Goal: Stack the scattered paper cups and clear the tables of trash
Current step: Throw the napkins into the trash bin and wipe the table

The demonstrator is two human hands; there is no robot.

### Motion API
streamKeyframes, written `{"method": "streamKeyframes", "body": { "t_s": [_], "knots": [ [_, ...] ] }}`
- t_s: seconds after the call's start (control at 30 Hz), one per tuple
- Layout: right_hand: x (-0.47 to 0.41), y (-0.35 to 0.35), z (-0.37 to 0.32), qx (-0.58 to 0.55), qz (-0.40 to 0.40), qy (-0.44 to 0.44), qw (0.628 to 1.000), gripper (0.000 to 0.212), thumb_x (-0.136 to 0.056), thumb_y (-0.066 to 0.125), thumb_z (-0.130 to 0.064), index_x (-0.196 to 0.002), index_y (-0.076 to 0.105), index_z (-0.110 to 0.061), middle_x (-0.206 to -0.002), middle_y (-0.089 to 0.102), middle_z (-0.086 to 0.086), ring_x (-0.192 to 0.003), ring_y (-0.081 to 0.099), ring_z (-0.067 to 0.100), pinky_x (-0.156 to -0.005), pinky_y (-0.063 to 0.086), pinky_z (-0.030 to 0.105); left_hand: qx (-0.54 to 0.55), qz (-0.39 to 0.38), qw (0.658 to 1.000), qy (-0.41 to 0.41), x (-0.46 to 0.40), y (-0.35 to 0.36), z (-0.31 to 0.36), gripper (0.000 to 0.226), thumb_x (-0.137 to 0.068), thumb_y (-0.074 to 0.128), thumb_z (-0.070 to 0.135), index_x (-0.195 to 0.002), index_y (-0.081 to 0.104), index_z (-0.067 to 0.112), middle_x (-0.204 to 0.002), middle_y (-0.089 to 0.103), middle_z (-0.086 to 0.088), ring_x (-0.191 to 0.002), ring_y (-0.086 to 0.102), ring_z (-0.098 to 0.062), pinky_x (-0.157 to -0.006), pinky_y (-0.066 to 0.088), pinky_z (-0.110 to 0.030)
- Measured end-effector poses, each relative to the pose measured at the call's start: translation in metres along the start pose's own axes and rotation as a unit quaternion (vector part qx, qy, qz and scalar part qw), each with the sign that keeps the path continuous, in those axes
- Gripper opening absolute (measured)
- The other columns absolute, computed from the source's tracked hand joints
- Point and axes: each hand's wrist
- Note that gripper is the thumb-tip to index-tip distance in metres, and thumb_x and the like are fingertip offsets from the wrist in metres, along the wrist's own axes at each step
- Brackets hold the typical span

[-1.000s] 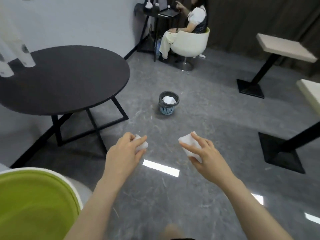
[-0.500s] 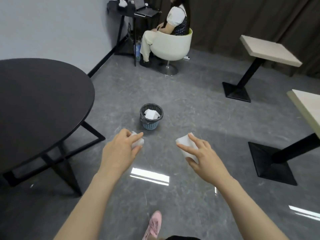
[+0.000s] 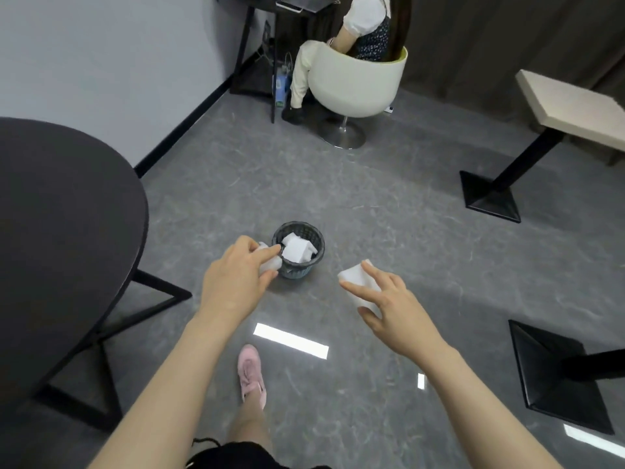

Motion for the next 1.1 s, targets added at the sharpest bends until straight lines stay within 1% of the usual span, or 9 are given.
{"method": "streamKeyframes", "body": {
  "t_s": [0.2, 0.3, 0.4, 0.53, 0.67, 0.8, 0.9, 1.03, 1.1],
  "knots": [
    [-0.114, -0.015, 0.016, -0.009, -0.019, 0.032, 0.999, 0.051, -0.096, 0.05, -0.025, -0.14, 0.038, -0.048, -0.159, 0.014, -0.004, -0.137, 0.025, 0.021, -0.105, 0.036, 0.038, 0.014, -0.018, 1.0, 0.011, -0.127, 0.003, -0.019, 0.043, -0.094, 0.055, 0.032, -0.137, 0.05, 0.034, -0.126, 0.047, 0.0, -0.115, 0.049, -0.019, -0.081, 0.042, -0.033],
    [-0.163, -0.016, 0.027, -0.016, -0.023, 0.044, 0.999, 0.05, -0.096, 0.05, -0.025, -0.139, 0.039, -0.048, -0.159, 0.015, -0.004, -0.137, 0.026, 0.02, -0.104, 0.037, 0.037, 0.012, -0.037, 0.999, 0.021, -0.184, 0.01, -0.026, 0.048, -0.091, 0.056, 0.024, -0.138, 0.049, 0.032, -0.128, 0.046, -0.002, -0.117, 0.047, -0.021, -0.082, 0.042, -0.034],
    [-0.206, -0.012, 0.041, -0.017, -0.04, 0.052, 0.998, 0.049, -0.097, 0.049, -0.026, -0.14, 0.038, -0.047, -0.16, 0.014, -0.004, -0.137, 0.025, 0.02, -0.104, 0.036, 0.035, 0.01, -0.06, 0.998, 0.016, -0.236, 0.023, -0.035, 0.053, -0.09, 0.057, 0.02, -0.14, 0.046, 0.03, -0.131, 0.044, -0.005, -0.121, 0.045, -0.023, -0.087, 0.042, -0.037],
    [-0.259, -0.003, 0.068, -0.02, -0.081, 0.05, 0.995, 0.05, -0.098, 0.047, -0.028, -0.142, 0.034, -0.047, -0.16, 0.014, -0.003, -0.139, 0.024, 0.019, -0.106, 0.035, 0.034, 0.013, -0.094, 0.996, -0.005, -0.296, 0.053, -0.052, 0.053, -0.091, 0.056, 0.022, -0.142, 0.043, 0.032, -0.133, 0.043, -0.002, -0.124, 0.044, -0.022, -0.089, 0.043, -0.038],
    [-0.314, 0.009, 0.104, -0.013, -0.104, 0.033, 0.994, 0.049, -0.098, 0.047, -0.031, -0.142, 0.034, -0.047, -0.159, 0.015, -0.003, -0.139, 0.024, 0.02, -0.105, 0.036, 0.032, 0.026, -0.103, 0.994, -0.036, -0.348, 0.089, -0.066, 0.05, -0.092, 0.057, 0.027, -0.14, 0.046, 0.033, -0.133, 0.043, 0.0, -0.123, 0.046, -0.021, -0.086, 0.044, -0.039],
    [-0.373, 0.043, 0.136, -0.037, -0.135, 0.017, 0.99, 0.048, -0.098, 0.049, -0.032, -0.142, 0.035, -0.047, -0.159, 0.015, -0.003, -0.139, 0.024, 0.02, -0.108, 0.032, 0.032, 0.072, -0.099, 0.988, -0.092, -0.389, 0.137, -0.075, 0.048, -0.092, 0.059, 0.026, -0.138, 0.048, 0.033, -0.134, 0.042, 0.0, -0.12, 0.049, -0.022, -0.087, 0.045, -0.038],
    [-0.409, 0.084, 0.155, -0.047, -0.164, 0.008, 0.985, 0.049, -0.098, 0.048, -0.032, -0.142, 0.033, -0.047, -0.159, 0.014, -0.003, -0.136, 0.028, 0.022, -0.107, 0.034, 0.033, 0.091, -0.106, 0.982, -0.125, -0.412, 0.184, -0.085, 0.048, -0.092, 0.059, 0.025, -0.138, 0.048, 0.033, -0.136, 0.039, 0.001, -0.118, 0.051, -0.023, -0.085, 0.045, -0.036],
    [-0.463, 0.14, 0.18, -0.042, -0.199, 0.001, 0.979, 0.05, -0.099, 0.047, -0.031, -0.143, 0.031, -0.048, -0.159, 0.014, -0.003, -0.137, 0.026, 0.023, -0.107, 0.035, 0.034, 0.105, -0.122, 0.977, -0.137, -0.443, 0.244, -0.103, 0.048, -0.092, 0.059, 0.024, -0.137, 0.049, 0.033, -0.138, 0.037, -0.001, -0.121, 0.049, -0.022, -0.088, 0.046, -0.039],
    [-0.492, 0.169, 0.192, -0.042, -0.204, 0.001, 0.978, 0.049, -0.099, 0.047, -0.029, -0.143, 0.033, -0.047, -0.159, 0.014, -0.002, -0.138, 0.026, 0.023, -0.109, 0.032, 0.034, 0.115, -0.126, 0.976, -0.137, -0.461, 0.274, -0.115, 0.048, -0.091, 0.059, 0.023, -0.137, 0.05, 0.031, -0.137, 0.038, -0.003, -0.122, 0.048, -0.023, -0.091, 0.046, -0.041]
  ]
}}
Point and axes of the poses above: each hand's wrist, its own x-axis away from the middle knuckle, its own y-axis out of the palm, z = x × y
